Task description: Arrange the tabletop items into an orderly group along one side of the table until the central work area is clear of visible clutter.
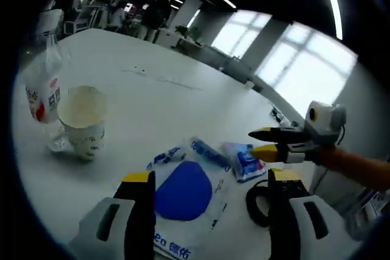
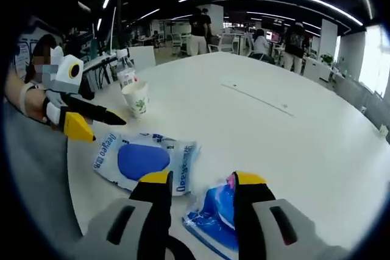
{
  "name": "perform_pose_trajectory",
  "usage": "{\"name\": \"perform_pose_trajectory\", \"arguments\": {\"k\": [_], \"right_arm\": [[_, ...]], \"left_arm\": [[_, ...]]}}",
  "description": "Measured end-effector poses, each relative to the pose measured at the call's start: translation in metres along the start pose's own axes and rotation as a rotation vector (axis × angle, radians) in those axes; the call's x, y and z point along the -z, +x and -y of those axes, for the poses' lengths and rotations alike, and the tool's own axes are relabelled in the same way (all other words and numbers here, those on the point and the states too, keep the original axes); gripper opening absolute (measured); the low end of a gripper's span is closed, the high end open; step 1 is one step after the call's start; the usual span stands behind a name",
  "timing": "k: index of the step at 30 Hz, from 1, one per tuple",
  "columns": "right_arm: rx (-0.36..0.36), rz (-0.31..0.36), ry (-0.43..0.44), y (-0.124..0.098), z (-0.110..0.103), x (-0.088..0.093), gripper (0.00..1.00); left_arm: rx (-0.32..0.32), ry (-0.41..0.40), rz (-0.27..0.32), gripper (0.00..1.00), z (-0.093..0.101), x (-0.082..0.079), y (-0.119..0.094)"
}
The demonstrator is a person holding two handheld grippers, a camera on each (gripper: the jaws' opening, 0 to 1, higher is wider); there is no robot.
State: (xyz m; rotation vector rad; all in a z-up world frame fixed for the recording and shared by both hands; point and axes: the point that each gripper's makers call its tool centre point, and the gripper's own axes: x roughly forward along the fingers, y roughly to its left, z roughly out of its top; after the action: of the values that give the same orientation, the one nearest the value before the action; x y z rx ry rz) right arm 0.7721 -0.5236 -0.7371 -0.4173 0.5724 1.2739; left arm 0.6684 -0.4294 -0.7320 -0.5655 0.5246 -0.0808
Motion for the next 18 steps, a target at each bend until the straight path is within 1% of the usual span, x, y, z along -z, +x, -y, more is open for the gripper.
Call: {"name": "perform_pose_trajectory", "arguments": {"k": [3,5,6,10,14,18], "right_arm": [[-0.033,-0.010,-0.012,0.009,-0.008,-0.003,0.36],[-0.052,-0.021,-0.026,0.015,-0.011,-0.003,0.35],[-0.061,-0.032,-0.028,0.018,-0.013,-0.002,0.35],[-0.086,-0.054,-0.037,0.025,-0.018,0.001,0.34],[-0.106,-0.072,-0.045,0.031,-0.021,0.001,0.33],[-0.114,-0.075,-0.047,0.032,-0.024,0.000,0.31]], "left_arm": [[-0.040,-0.008,-0.007,0.72,-0.015,0.002,-0.011],[-0.057,-0.014,-0.008,0.71,-0.018,0.004,-0.016],[-0.064,-0.020,-0.008,0.71,-0.023,0.005,-0.019],[-0.077,-0.046,-0.023,0.66,-0.030,0.012,-0.027],[-0.095,-0.062,-0.029,0.65,-0.039,0.018,-0.033],[-0.113,-0.079,-0.051,0.61,-0.046,0.026,-0.039]]}}
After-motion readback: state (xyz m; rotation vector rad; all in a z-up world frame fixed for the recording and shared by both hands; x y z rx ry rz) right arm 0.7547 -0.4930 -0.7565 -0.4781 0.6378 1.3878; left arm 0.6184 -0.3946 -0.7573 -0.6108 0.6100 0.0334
